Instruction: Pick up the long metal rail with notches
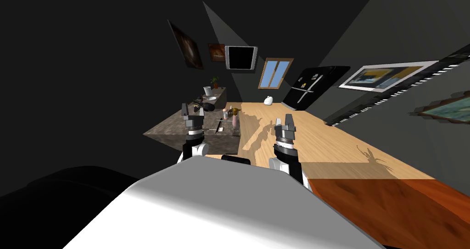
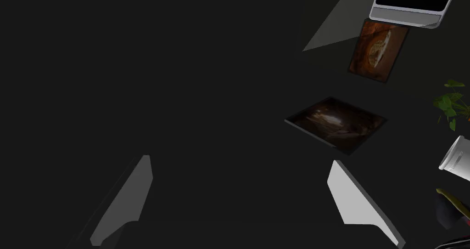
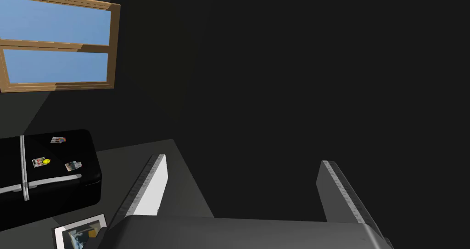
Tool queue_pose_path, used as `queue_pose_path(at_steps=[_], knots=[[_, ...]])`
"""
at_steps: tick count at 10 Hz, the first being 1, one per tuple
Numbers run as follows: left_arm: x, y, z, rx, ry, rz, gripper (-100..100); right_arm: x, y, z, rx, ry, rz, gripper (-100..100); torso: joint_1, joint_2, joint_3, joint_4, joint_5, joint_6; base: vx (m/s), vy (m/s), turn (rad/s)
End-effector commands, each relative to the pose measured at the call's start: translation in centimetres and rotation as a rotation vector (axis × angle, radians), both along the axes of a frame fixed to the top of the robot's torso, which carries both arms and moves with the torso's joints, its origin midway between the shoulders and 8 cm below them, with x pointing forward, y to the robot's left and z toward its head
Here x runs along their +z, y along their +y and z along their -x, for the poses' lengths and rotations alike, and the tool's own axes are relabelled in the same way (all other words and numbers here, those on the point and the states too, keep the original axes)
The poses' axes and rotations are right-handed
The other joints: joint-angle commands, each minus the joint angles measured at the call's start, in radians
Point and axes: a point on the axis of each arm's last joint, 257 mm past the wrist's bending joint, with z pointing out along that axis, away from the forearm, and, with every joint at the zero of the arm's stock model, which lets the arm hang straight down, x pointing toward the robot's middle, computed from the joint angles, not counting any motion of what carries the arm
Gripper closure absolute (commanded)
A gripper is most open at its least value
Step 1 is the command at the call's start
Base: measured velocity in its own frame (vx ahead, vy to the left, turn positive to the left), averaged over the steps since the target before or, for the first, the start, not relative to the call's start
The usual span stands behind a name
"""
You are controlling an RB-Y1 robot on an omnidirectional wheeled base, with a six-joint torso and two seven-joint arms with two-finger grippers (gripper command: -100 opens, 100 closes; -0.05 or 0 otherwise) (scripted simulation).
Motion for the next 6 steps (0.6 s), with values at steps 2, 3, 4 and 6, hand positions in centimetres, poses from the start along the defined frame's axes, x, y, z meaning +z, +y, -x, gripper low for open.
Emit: queue_pose_path(at_steps=[2, 3, 4, 6], knots=[[-2.1, -1.5, -0.8, -0.064, 0.046, -0.042, -100, 0.0, 0.0, 0.0, 0.0, 0.0, 0.0, 0, -0.001, 0.001, 0.0, 0.0, 0.0, 0.0, -0.021, -0.047, -0.065], [-3.6, -2.3, -1.2, -0.098, 0.075, -0.053, -100, 0.0, 0.0, 0.0, 0.0, 0.0, 0.0, 0, -0.004, 0.002, 0.001, 0.0, -0.001, 0.0, -0.042, -0.099, -0.09], [-5.2, -3.3, -1.5, -0.139, 0.105, -0.067, -100, 0.0, 0.0, 0.0, 0.0, 0.0, 0.0, 0, -0.006, 0.003, 0.001, 0.0, -0.001, 0.0, -0.055, -0.119, -0.115], [-9.2, -5.4, -1.7, -0.228, 0.181, -0.085, -100, 0.0, 0.0, 0.0, 0.0, 0.0, 0.0, 0, -0.009, 0.005, 0.003, 0.001, -0.002, 0.0, -0.072, -0.149, -0.137]])
